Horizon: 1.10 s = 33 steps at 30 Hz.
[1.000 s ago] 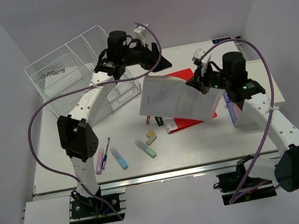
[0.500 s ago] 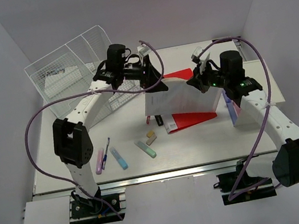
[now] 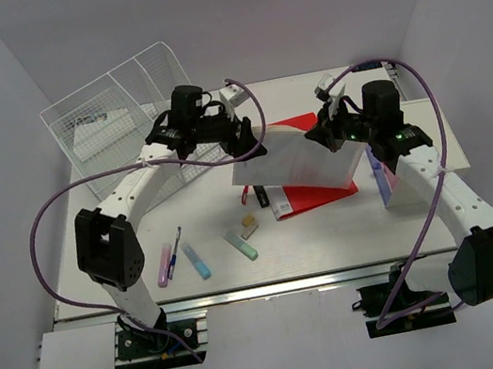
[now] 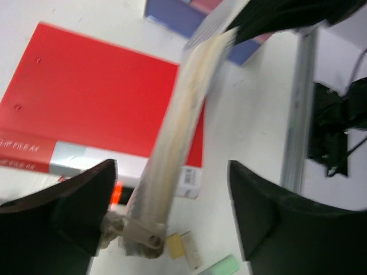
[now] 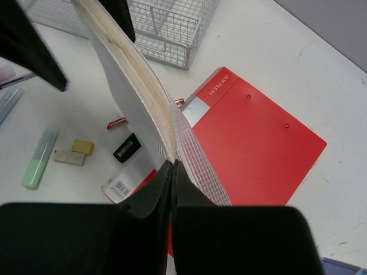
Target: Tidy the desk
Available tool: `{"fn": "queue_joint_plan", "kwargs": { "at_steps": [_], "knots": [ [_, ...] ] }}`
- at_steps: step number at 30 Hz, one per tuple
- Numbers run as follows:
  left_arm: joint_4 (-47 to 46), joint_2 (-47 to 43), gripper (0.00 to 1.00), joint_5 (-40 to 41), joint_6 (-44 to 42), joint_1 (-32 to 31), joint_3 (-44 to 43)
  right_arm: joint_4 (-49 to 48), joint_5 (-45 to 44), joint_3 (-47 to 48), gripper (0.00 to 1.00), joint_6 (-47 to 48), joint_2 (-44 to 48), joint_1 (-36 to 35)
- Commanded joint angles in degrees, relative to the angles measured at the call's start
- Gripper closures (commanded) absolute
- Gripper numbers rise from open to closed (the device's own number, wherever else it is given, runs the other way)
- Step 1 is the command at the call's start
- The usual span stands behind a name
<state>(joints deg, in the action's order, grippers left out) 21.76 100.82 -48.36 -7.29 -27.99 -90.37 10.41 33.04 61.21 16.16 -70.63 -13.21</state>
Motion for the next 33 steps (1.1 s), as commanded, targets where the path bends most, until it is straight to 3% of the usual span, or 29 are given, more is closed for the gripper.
{"fn": "queue_joint_plan", "kwargs": {
  "at_steps": [1,3,4,7,8,9,12,13,17,18,20,21,23,24,28,33],
  "knots": [
    [3.6,0.5,0.17,6.3,-3.2,-0.1,-1.0,-2.2,2.7,3.2,1.00,-1.2,2.0,-0.1],
    [3.1,0.3,0.33,6.3,-3.0,-0.1,-0.7,-1.5,2.8,3.3,1.00,-1.1,2.2,-0.1],
    [1.7,-0.5,0.47,6.3,-2.6,-0.1,-0.3,-1.2,2.6,3.3,1.00,-1.0,2.3,-0.1],
    [-2.0,-3.2,0.67,5.3,-2.9,-0.1,2.5,3.2,3.3,4.3,1.00,1.3,1.4,-0.1],
    [-2.9,-3.9,0.93,5.3,-3.1,-0.1,4.0,5.2,4.0,4.3,1.00,1.9,1.1,-0.1],
    [-4.0,-4.7,1.00,5.5,-3.3,-0.1,4.8,5.9,5.0,4.0,1.00,3.6,1.0,-0.1],
    [-5.2,-7.0,1.00,4.2,-6.5,-0.1,6.2,8.5,8.0,3.5,0.97,6.2,1.2,-0.1],
    [-3.6,-7.3,1.00,3.5,-9.3,-0.1,5.8,9.5,9.1,3.8,0.82,7.2,1.2,-0.1],
    [5.5,-8.7,1.00,1.2,-20.3,-0.2,1.6,18.0,9.3,9.6,0.53,13.2,0.1,-0.1],
    [11.0,-9.0,1.00,-0.7,-23.3,-0.2,-0.8,22.8,9.3,13.3,0.42,15.2,-0.8,-0.1],
    [15.8,-9.3,1.00,-1.6,-30.7,-0.2,-3.0,26.0,7.6,16.7,0.35,18.9,-1.7,-0.1],
    [19.3,-10.1,1.00,-3.0,-32.7,-0.2,-4.2,27.6,7.4,20.0,0.22,20.0,-2.7,-0.1],
    [21.2,-11.4,1.00,-3.1,-37.2,-0.2,-4.4,32.8,8.8,23.1,0.18,23.9,-4.0,-0.1],
    [21.5,-13.0,1.00,-3.0,-38.0,-0.3,-3.9,34.8,10.0,24.8,0.11,25.4,-5.6,-0.1],
    [19.8,-16.9,1.00,-2.2,-39.7,-0.3,-1.8,47.0,13.2,32.8,0.11,34.1,-10.0,-1.9],
    [20.1,-19.3,1.00,-2.1,-40.9,-0.3,-2.1,44.4,5.8,33.0,0.11,32.4,-13.3,-6.7]
  ]
}}
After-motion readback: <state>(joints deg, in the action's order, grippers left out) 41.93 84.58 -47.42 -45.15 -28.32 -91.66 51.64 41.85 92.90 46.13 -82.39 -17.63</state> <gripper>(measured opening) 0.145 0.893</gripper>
